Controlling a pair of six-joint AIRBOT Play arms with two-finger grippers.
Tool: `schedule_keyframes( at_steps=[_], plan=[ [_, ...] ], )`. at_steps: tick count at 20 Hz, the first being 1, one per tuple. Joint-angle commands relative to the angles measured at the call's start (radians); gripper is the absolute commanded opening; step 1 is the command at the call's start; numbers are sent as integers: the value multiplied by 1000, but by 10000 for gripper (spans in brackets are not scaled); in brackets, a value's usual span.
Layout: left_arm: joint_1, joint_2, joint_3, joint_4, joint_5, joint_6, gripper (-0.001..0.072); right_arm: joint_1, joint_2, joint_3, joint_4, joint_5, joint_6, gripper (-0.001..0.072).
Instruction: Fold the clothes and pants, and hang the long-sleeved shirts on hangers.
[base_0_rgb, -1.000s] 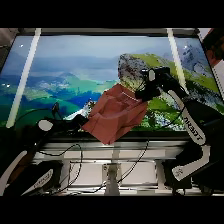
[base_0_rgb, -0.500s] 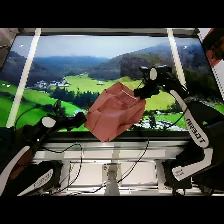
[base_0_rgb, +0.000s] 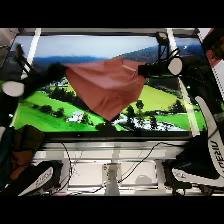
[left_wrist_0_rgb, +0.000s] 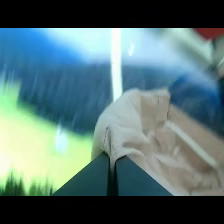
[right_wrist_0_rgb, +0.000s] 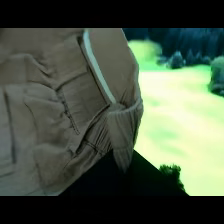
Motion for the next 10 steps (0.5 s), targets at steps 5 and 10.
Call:
schedule_keyframes(
  at_steps=[5, 10],
  plan=[
    [27, 3, 270, 164, -10, 45, 12, 92, 155, -70, 71, -66, 99, 22],
    [27, -42, 270, 234, -175, 45, 12, 206, 290, -396, 69, -229, 299, 22]
  ],
)
